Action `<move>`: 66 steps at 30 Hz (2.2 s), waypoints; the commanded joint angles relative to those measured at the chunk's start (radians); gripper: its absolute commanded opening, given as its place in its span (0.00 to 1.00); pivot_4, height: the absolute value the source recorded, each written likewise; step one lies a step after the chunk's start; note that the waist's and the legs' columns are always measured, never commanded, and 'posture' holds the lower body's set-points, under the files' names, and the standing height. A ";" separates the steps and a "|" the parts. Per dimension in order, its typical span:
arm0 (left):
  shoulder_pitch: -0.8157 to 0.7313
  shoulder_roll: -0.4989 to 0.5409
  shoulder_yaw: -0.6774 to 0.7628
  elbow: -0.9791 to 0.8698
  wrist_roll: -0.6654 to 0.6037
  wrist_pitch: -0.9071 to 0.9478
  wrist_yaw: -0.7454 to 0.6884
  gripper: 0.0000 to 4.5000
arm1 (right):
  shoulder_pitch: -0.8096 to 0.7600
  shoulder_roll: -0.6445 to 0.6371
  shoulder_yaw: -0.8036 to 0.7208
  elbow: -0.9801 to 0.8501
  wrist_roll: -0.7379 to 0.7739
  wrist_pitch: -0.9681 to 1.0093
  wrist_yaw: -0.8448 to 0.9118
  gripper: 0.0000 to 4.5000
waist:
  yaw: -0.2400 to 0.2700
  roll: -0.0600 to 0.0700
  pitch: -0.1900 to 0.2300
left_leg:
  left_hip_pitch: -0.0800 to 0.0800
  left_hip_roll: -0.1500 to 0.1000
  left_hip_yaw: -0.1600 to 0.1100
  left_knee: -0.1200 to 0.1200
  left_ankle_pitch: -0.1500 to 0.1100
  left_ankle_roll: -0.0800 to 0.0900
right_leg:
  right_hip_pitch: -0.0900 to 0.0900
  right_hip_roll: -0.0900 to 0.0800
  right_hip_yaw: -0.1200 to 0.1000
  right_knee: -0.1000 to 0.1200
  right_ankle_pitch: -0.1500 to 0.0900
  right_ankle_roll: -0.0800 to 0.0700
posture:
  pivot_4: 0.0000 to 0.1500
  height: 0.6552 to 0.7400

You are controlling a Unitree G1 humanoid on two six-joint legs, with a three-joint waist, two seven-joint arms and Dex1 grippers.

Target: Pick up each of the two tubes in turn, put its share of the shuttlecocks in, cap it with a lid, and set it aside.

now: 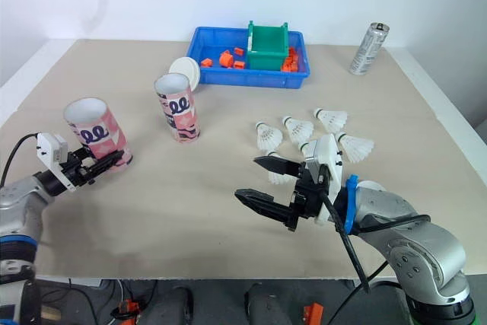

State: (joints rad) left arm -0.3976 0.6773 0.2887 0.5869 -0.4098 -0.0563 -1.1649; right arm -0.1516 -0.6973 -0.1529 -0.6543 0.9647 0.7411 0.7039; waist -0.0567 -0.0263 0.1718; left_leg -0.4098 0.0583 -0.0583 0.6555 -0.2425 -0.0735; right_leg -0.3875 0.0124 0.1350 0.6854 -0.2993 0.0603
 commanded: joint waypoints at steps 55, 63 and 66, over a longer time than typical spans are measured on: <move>-0.126 0.252 -0.461 -0.477 0.211 0.225 -0.430 0.62 | 0.084 0.354 0.249 0.189 -0.829 -0.172 -0.569 0.59 | 0.014 0.014 -0.001 | 0.001 -0.004 -0.001 -0.002 0.004 0.005 | 0.001 -0.002 0.000 0.001 -0.004 0.000 | 1.00 0.98; -0.111 0.247 -0.457 -0.475 0.210 0.206 -0.439 0.62 | 0.092 0.372 0.230 0.191 -0.873 -0.172 -0.573 0.00 | 0.014 0.014 -0.001 | 0.001 -0.004 -0.001 -0.002 0.004 0.005 | 0.001 -0.002 0.000 0.001 -0.004 0.000 | 1.00 0.98; -0.110 0.244 -0.459 -0.472 0.209 0.202 -0.444 0.62 | 0.097 0.368 0.217 0.180 -0.878 -0.174 -0.565 0.00 | 0.014 0.014 -0.001 | 0.001 -0.004 -0.001 -0.002 0.004 0.005 | 0.001 -0.002 0.000 0.001 -0.004 0.000 | 1.00 0.98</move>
State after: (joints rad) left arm -0.5285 0.9383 -0.1347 0.1252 -0.1960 0.1513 -1.5961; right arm -0.0531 -0.3270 0.0939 -0.4443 0.0927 0.5858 0.1335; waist -0.0425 -0.0124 0.1711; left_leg -0.4090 0.0538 -0.0592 0.6536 -0.2389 -0.0684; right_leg -0.3862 0.0101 0.1350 0.6861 -0.3038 0.0607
